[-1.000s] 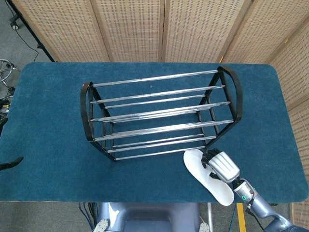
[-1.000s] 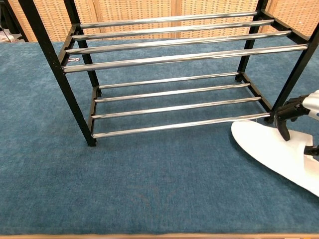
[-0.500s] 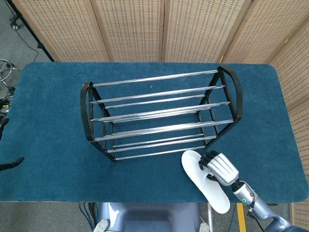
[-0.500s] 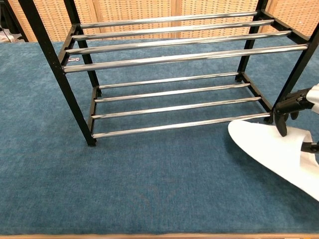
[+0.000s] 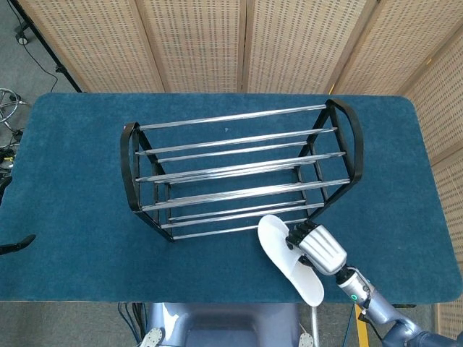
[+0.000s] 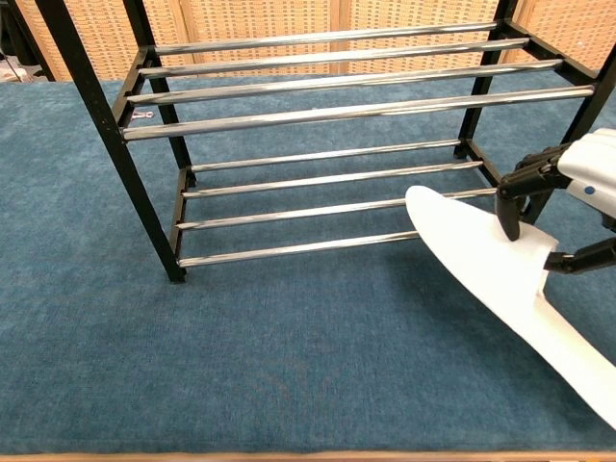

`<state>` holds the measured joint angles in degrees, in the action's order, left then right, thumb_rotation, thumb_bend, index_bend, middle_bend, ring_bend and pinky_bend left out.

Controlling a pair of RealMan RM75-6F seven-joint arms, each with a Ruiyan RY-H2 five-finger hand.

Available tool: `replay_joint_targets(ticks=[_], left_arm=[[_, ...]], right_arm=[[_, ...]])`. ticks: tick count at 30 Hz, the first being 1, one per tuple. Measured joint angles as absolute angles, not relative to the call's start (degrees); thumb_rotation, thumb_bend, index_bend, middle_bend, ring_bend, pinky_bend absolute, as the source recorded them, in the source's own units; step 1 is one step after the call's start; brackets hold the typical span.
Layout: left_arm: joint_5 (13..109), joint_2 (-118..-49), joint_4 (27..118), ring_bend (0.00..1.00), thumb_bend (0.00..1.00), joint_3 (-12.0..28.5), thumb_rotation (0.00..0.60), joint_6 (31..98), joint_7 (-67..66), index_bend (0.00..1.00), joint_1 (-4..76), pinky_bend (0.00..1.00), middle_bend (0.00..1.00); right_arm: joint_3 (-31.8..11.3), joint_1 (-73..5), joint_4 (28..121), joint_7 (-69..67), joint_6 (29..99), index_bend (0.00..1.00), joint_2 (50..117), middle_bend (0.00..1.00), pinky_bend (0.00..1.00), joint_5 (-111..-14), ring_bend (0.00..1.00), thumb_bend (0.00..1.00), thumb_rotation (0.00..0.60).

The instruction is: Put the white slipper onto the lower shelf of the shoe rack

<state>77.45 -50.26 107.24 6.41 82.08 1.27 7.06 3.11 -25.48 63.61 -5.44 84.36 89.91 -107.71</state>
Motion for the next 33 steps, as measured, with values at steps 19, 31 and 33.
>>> replay_joint_targets(ticks=[19,31,33], left_arm=[[76.9,-50.0,106.9,0.0,0.0,6.6,0.6,81.6,2.3,0.0,7.2,0.01,0.0],[76.4,-49.7,106.7,0.0,0.0,6.7,0.6,80.9,2.9,0.0,7.4,0.01,0.0],[76.4,-49.7,106.8,0.0,0.0,6.7,0.6,80.9,2.9,0.0,7.4,0.01,0.0]], right_arm=[[0.3,-29.1,62.4,-4.2,77.7,0.72,94.5,0.56,0.47,-102.1,0.47,0.53,0.6],[-1.8,-30.7,61.0,-5.2,76.0,0.72,96.8,0.56,0.47,-99.2,0.48,0.53,0.6],[-2.3,-31.1,60.5,-5.3,75.0,0.72,97.1,0.56,0.47,-98.3,0.48,0.53,0.6]])
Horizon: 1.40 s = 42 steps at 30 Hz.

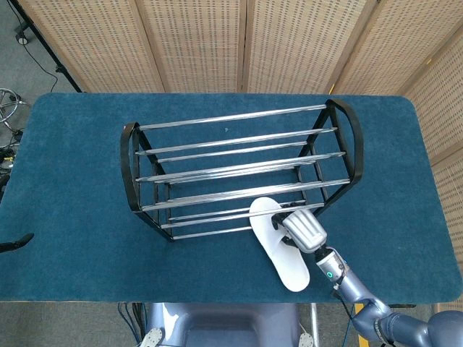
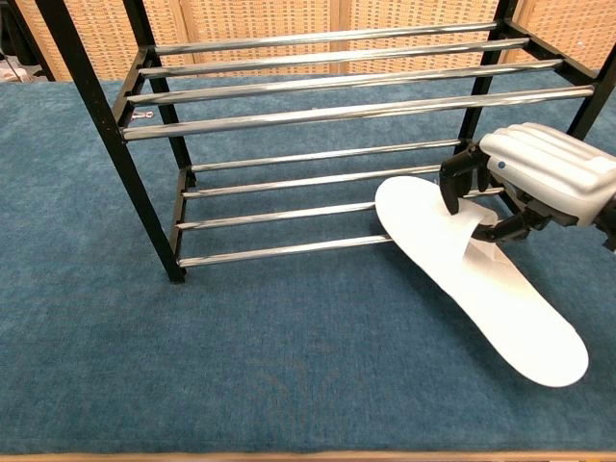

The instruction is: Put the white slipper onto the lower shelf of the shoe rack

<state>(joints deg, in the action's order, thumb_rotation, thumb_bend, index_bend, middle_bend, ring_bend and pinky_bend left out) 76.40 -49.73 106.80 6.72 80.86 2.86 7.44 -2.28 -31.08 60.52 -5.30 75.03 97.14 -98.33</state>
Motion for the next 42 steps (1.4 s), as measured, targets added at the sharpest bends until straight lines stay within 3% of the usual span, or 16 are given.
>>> replay_joint_targets(ticks=[21,42], left_arm=[[75.4,-49.9,106.3,0.0,0.0,7.0,0.6,80.0,2.6,0.0,7.9,0.01,0.0],[74.8,-49.8,106.2,0.0,0.0,7.1,0.6,79.5,3.0,0.0,8.1,0.01,0.0]], right_arm=[[-7.9,-35.9,53.1,-8.8,68.9,0.72,101.8,0.56,0.47,-90.3,0.48,0.53,0.6],[-8.7,-38.1,52.5,-7.6,68.9,0.72,105.0,0.56,0.47,-88.7,0.48,0.53,0.6]])
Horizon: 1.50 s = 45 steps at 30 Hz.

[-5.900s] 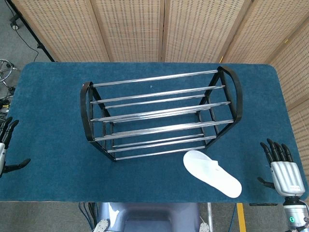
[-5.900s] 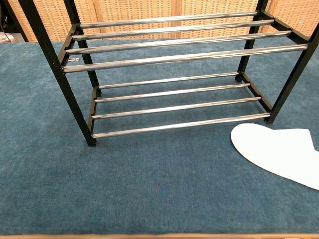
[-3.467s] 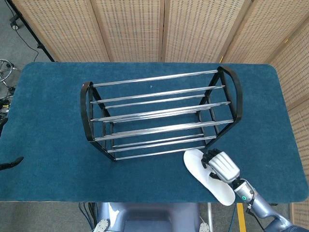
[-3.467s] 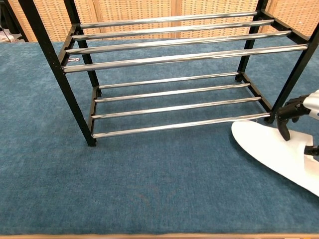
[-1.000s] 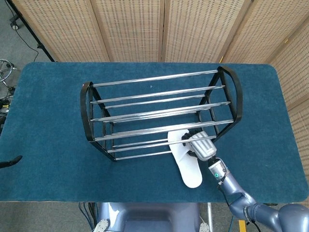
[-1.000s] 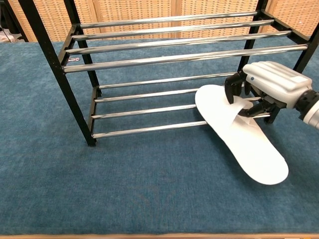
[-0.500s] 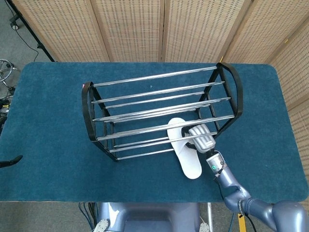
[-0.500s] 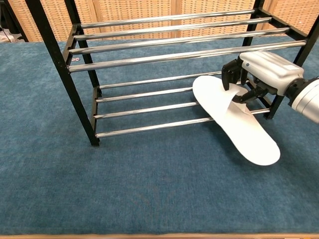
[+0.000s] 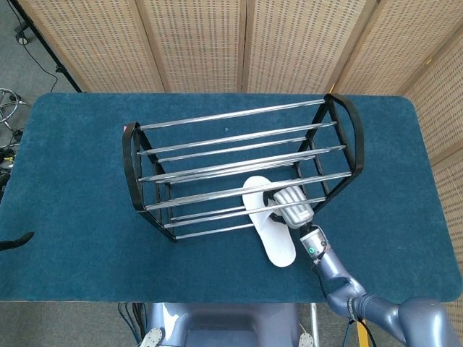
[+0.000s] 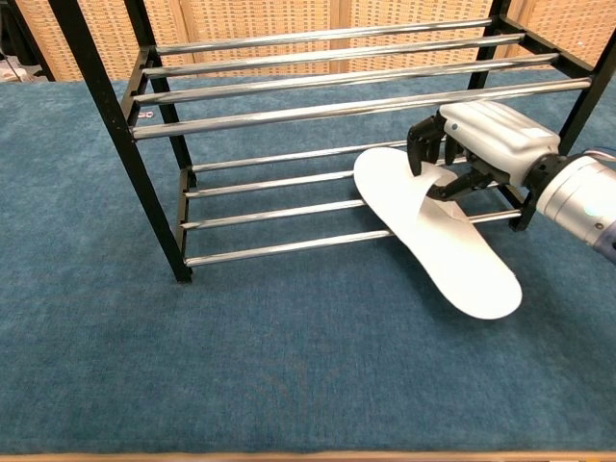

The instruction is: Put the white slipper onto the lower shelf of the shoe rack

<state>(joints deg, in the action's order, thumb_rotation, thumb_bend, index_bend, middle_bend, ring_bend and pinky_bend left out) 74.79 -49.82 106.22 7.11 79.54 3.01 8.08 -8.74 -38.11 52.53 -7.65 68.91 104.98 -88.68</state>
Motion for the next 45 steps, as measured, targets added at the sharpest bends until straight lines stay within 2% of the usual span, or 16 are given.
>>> replay_joint_targets(ticks=[29,30,32,34,36,37,45], left_arm=[[74.1,-49.3,105.8,0.0,0.0,7.4,0.6,78.8,4.7,0.0,8.2,0.01,0.0],[74.0,-49.3,105.8,0.0,0.0,7.4,0.6,78.8,4.7,0.0,8.2,0.01,0.0],[73.8,-49.2,105.8,0.0,0.0,7.4,0.6,78.8,4.7,0.0,8.2,0.01,0.0],[73.8,-49.2,105.8,0.0,0.0,7.4,0.6,78.7,4.8,0.0,8.2,0.01,0.0],[73.9,-49.2,105.8,0.0,0.0,7.4,0.6,78.6,4.8,0.0,8.2,0.01,0.0],[73.9,-49.2,105.9,0.0,0.0,7.4,0.6,78.6,4.7,0.0,8.2,0.01,0.0],[74.0,-49.3,105.9,0.0,0.0,7.3,0.6,78.6,4.6,0.0,8.3,0.01,0.0]], right_arm=[[-14.1,-43.7,43.4,-7.9,64.5,0.71,110.2,0.56,0.44,-82.1,0.48,0.53,0.6],[-14.2,-43.7,43.0,-7.9,64.4,0.68,110.3,0.55,0.43,-81.9,0.47,0.53,0.6],[-14.1,-43.7,42.6,-8.0,64.1,0.56,110.4,0.47,0.37,-81.7,0.4,0.46,0.6],[-14.1,-43.7,43.0,-8.6,63.4,0.36,110.2,0.3,0.26,-81.5,0.26,0.24,0.6],[-14.0,-43.6,44.2,-9.3,61.9,0.25,109.5,0.21,0.21,-81.0,0.19,0.11,0.6],[-14.0,-43.6,45.0,-9.4,61.3,0.23,109.1,0.18,0.19,-80.8,0.17,0.08,0.6],[-13.9,-43.1,51.4,-6.9,60.9,0.21,105.9,0.15,0.17,-79.7,0.15,0.07,0.6]])
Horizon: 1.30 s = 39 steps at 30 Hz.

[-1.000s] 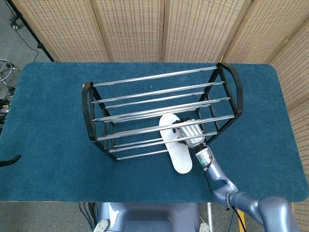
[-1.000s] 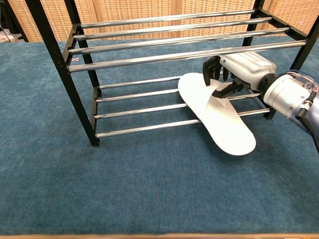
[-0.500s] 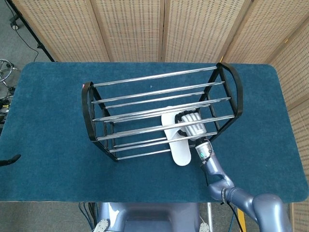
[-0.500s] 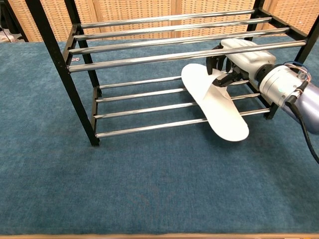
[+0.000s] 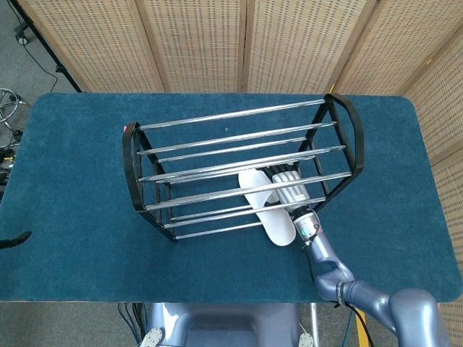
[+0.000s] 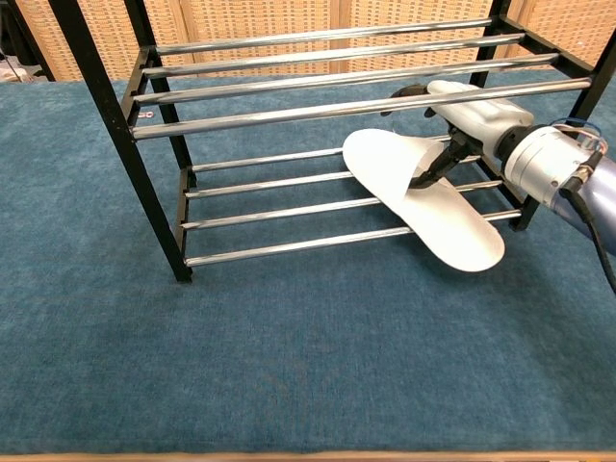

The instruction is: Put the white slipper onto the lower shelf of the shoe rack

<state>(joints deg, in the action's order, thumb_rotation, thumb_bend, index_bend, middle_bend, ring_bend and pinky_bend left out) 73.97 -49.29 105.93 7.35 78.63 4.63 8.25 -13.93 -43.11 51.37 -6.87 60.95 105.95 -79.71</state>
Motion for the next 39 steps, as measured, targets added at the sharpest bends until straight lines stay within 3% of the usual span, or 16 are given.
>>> replay_joint_targets(ticks=[28,39], left_arm=[[74.3,-49.3,106.0,0.0,0.0,7.1,0.6,78.3,4.7,0.0,8.4,0.01,0.0],[74.6,-49.5,106.4,0.0,0.0,7.0,0.6,78.5,3.9,0.0,8.4,0.01,0.0]], right_arm=[[-8.4,-36.8,64.6,-5.1,69.0,0.28,99.5,0.15,0.17,-84.1,0.15,0.07,0.6],[-3.7,-32.9,70.5,-7.0,71.9,0.29,94.6,0.16,0.17,-87.7,0.15,0.07,0.6]])
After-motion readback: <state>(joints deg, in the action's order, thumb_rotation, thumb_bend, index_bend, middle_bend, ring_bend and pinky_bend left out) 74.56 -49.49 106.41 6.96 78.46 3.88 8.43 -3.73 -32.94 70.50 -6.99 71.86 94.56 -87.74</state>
